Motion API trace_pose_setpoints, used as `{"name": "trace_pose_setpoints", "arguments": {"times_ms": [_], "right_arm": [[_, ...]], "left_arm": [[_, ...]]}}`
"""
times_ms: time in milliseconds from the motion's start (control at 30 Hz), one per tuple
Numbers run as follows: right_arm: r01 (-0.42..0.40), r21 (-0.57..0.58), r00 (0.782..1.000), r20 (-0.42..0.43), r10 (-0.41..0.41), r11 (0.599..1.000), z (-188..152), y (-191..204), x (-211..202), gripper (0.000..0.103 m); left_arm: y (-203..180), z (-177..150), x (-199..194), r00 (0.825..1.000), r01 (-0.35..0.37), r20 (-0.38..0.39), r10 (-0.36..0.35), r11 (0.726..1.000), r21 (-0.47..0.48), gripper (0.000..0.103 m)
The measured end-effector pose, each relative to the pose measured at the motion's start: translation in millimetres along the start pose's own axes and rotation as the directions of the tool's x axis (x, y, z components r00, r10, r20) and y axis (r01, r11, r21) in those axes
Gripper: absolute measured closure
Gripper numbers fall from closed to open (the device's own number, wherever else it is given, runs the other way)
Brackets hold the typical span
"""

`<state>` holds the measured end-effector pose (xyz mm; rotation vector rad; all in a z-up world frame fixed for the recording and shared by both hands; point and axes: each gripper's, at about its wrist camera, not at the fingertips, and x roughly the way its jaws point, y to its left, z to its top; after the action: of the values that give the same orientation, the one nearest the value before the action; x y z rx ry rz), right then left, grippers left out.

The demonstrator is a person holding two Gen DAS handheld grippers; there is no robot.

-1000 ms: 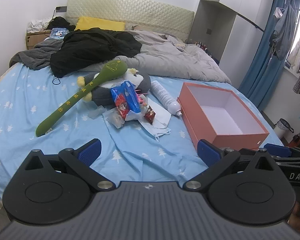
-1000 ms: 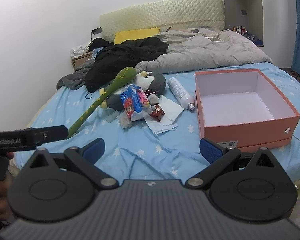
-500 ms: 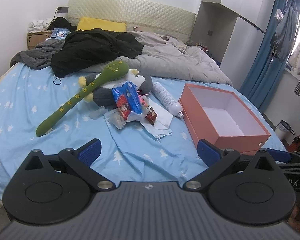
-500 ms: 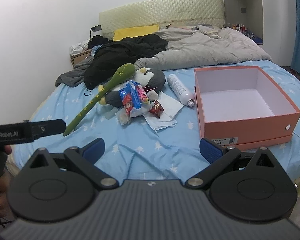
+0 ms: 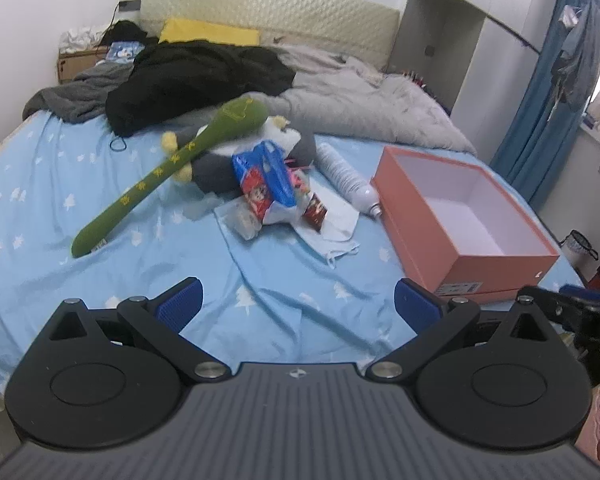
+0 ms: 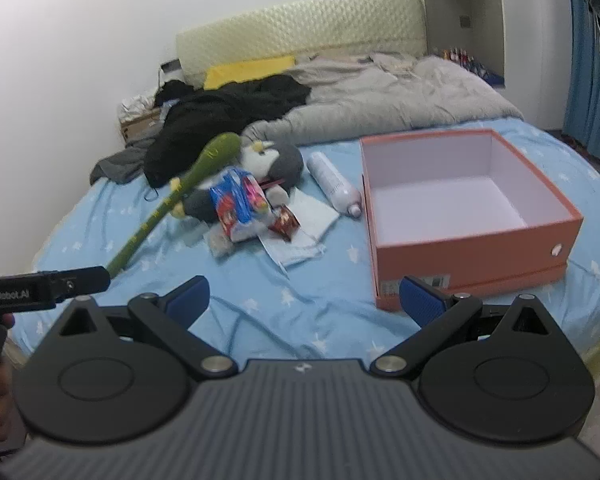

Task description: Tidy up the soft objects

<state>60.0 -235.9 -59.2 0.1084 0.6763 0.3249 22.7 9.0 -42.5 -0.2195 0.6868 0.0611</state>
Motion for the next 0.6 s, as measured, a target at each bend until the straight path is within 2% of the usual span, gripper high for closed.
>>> {"name": "trace_pose_setpoints", "arguments": {"times_ms": [167, 333, 600], "right_arm": [[-0.017, 0.03, 0.999, -0.047, 0.018, 0.999, -5, -3, 18, 0.0], [-0.053, 0.016, 0.998, -0.031, 0.053, 0.998, -1, 0, 26, 0.0], [-0.084, -0.011, 0.996, -0.014, 0.084, 0.996, 4, 6, 53, 0.0]], "left_arm": [[1, 7, 15, 0.999, -0.04, 0.033, 0.039, 0.999, 0.014, 0.0], [-3, 11, 29, 0.998, -0.045, 0.046, 0.043, 0.998, 0.033, 0.0], [0, 15, 60, 0.997, -0.074, -0.009, 0.074, 0.997, 0.026, 0.0]]}}
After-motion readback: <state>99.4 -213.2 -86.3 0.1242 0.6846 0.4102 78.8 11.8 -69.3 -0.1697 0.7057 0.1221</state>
